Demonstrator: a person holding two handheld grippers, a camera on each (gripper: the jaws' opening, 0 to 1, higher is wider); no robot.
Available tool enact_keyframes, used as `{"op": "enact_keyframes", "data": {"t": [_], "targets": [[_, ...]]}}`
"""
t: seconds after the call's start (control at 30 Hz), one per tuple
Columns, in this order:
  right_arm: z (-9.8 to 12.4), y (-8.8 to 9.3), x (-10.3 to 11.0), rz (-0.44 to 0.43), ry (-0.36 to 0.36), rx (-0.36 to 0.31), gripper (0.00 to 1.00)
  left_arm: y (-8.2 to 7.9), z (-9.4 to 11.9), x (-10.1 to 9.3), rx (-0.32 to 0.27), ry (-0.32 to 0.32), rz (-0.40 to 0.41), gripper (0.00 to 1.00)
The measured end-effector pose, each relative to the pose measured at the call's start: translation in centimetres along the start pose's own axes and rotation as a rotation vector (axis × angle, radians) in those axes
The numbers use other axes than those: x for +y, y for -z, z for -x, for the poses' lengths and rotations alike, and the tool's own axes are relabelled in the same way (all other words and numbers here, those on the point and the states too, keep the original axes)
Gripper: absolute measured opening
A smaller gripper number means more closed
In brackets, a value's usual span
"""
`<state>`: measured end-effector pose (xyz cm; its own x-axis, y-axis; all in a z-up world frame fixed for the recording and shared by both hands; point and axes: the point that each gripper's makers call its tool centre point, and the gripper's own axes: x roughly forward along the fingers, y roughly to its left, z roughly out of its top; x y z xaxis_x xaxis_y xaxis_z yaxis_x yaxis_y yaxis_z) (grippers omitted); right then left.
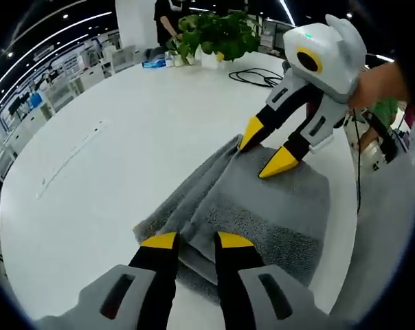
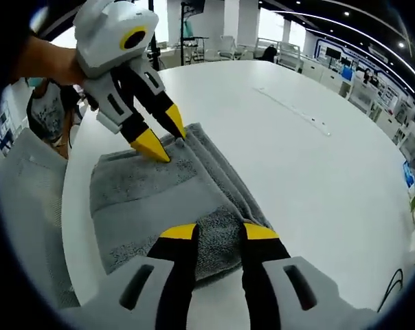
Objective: Fold the towel on the table until its edges align and the towel forms a compact rectangular stack.
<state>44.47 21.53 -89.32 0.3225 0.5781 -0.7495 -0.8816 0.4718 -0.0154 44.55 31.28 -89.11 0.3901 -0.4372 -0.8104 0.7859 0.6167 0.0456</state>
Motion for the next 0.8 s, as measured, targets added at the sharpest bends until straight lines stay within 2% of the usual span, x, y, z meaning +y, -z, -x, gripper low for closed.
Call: {"op": "enact_keyframes", "data": {"t": [0.23,0.37,0.43,0.5,0.57,0.67,0.8], "targets": [[0.2,-0.1,-0.2,-0.011,0.001,0.002,0.25,0.0,0.1,0.3,-0.008,0.003,0.061,0.22],[1.1,-0.6,0.1,-0.048,0.015,-0.032,0.36,-0.3,1.3,0.4,-0.049,-0.024,0.062,0.27],[1.5,-0.7,0.4,-0.059,0.022,-0.053,0.38,-0.1,1.8,-0.2,-0.06,-0.008,0.078,0.31],[1.9,-0.3,1.0,-0.073,0.01,-0.061,0.39,0.2,2.0,-0.7,-0.068,0.003,0.046,0.32],[2.3,-0.3,1.0,-0.088,0.008,-0.086,0.39,0.2,2.4,-1.0,-0.083,0.002,0.013,0.32],[3.0,-0.2,1.5,-0.073,-0.002,-0.096,0.39,0.3,2.9,-1.6,-0.093,0.027,0.041,0.32],[4.1,-0.4,3.1,-0.012,-0.048,-0.119,0.29,-0.2,3.7,-3.4,-0.136,0.086,0.019,0.32]]}}
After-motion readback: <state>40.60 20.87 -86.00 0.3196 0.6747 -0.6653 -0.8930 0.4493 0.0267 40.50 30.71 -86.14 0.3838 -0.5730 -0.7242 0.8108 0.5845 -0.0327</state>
